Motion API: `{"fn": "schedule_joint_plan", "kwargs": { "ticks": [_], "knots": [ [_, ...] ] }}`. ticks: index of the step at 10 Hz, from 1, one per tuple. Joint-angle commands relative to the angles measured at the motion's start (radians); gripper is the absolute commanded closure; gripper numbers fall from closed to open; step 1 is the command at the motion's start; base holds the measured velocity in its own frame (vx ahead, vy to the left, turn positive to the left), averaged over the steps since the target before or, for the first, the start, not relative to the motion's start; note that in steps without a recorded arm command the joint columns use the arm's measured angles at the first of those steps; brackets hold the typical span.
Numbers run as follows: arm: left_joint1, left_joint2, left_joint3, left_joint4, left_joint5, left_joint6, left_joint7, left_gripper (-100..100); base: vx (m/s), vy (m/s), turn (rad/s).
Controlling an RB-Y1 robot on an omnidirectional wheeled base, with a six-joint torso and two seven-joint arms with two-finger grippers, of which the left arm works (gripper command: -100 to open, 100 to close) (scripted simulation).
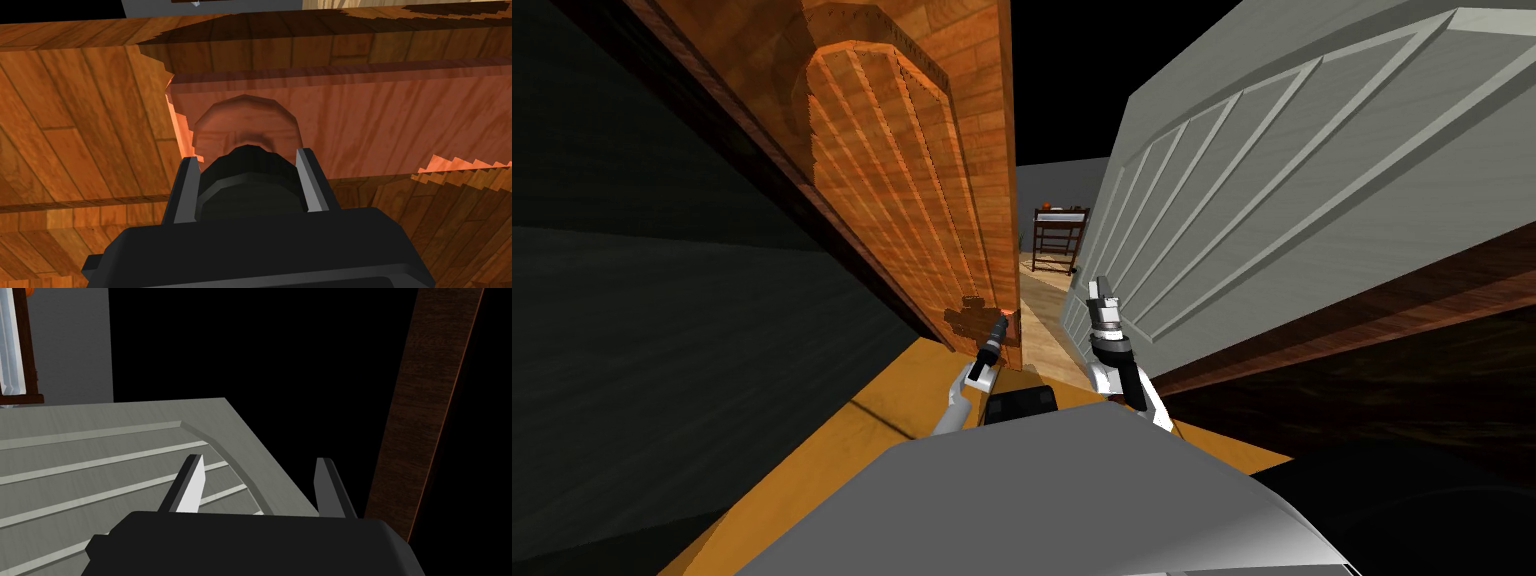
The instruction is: Push the door open
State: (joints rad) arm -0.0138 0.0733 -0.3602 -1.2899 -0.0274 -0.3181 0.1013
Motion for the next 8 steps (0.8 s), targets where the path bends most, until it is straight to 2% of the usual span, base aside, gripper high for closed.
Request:
{"fn": "schedule_joint_plan", "kwargs": {
  "ticks": [1, 8],
  "knots": [
    [-0.005, 0.003, 0.015, 0.006, 0.001, 0.001, -0.006, 100, 0.096, -0.050, 0.031],
    [-0.026, 0.005, 0.087, 0.033, 0.003, 0.005, -0.033, 100, 0.154, -0.107, 0.059]
  ]
}}
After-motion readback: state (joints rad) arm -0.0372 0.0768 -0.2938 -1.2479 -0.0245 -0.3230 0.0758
